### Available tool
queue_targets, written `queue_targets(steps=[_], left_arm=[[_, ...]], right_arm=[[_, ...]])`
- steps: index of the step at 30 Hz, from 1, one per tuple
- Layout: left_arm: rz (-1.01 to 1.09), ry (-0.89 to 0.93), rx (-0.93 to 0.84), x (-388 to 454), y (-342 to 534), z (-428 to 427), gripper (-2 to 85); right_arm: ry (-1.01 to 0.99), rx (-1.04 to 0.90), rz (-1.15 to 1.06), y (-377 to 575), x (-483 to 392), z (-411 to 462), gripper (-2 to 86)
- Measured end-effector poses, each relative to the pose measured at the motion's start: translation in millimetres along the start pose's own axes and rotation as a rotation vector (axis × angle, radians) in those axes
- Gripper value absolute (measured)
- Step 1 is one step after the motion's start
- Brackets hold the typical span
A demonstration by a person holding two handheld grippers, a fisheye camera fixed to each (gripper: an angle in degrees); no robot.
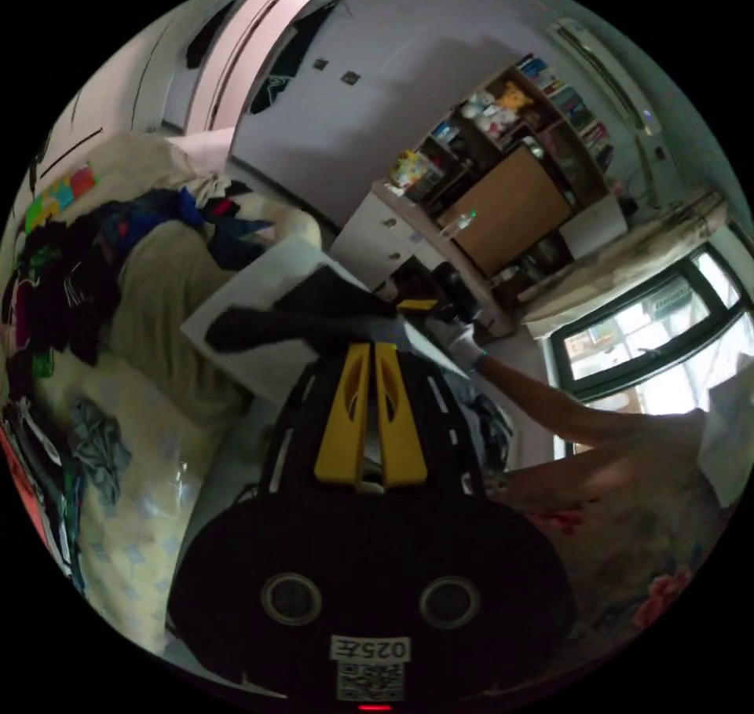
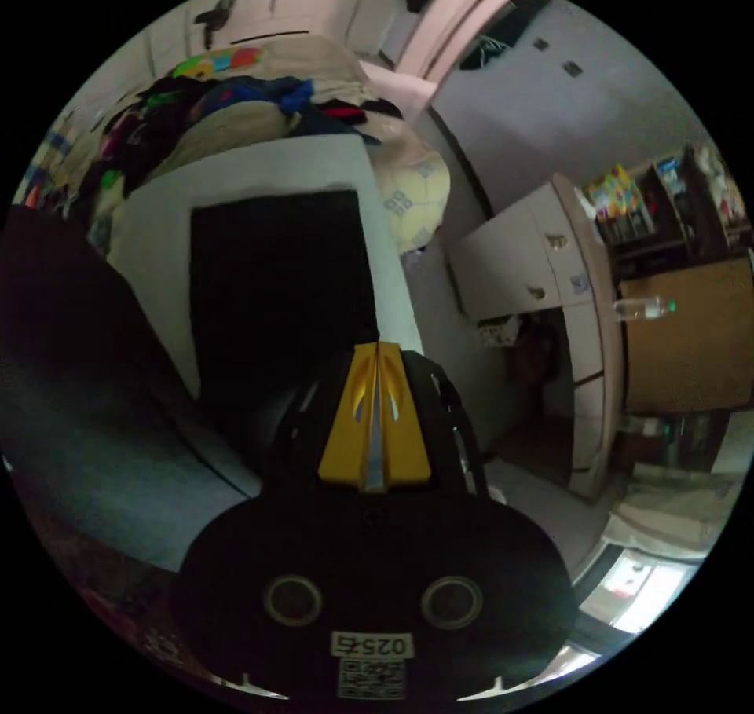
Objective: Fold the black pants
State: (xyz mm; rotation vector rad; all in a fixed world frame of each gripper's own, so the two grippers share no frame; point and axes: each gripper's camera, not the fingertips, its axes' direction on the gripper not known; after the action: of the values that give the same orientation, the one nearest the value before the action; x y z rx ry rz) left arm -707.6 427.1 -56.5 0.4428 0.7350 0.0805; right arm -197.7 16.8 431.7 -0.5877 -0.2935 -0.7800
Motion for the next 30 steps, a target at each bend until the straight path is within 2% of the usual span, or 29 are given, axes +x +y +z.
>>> queue_targets(steps=[2,4,7,9,12,14,16,18,20,22,26,30], left_arm=[[-0.154,-0.034,-0.17,-84,-3,85,-1.2],[-0.319,-0.017,-0.252,-152,5,141,-1.2],[-0.534,0.028,-0.354,-236,24,200,-1.2],[-0.626,0.121,-0.287,-266,37,199,-1.0],[-0.694,0.022,-0.119,-289,47,148,-0.8],[-0.595,-0.076,-0.006,-278,33,107,-0.7],[-0.426,-0.039,-0.064,-254,-2,116,-0.6],[-0.231,0.024,-0.167,-215,-42,158,-0.4],[0.013,0.054,-0.289,-151,-87,239,-0.7],[0.136,0.024,-0.387,-111,-111,309,-1.1],[0.248,-0.107,-0.533,-59,-143,443,-1.0],[0.268,-0.328,-0.607,-61,-151,516,-0.9]], right_arm=[[-0.08,-0.078,0.139,-12,37,24,-1.0],[-0.22,-0.086,0.192,-15,59,31,-1.0],[-0.289,-0.159,0.222,-17,81,34,-1.0],[-0.323,-0.17,0.268,-9,97,27,-1.0],[-0.451,-0.016,0.424,36,133,-12,-1.0],[-0.486,0.134,0.56,102,154,-51,-1.0],[-0.451,0.187,0.674,162,161,-74,-1.0],[-0.444,0.195,0.785,225,163,-88,-1.0],[-0.451,0.185,0.973,317,163,-101,-1.0],[-0.438,0.172,1.137,389,162,-112,-1.0],[-0.308,0.175,1.514,545,175,-149,-1.0],[-0.307,0.222,1.669,630,221,-155,-1.0]])
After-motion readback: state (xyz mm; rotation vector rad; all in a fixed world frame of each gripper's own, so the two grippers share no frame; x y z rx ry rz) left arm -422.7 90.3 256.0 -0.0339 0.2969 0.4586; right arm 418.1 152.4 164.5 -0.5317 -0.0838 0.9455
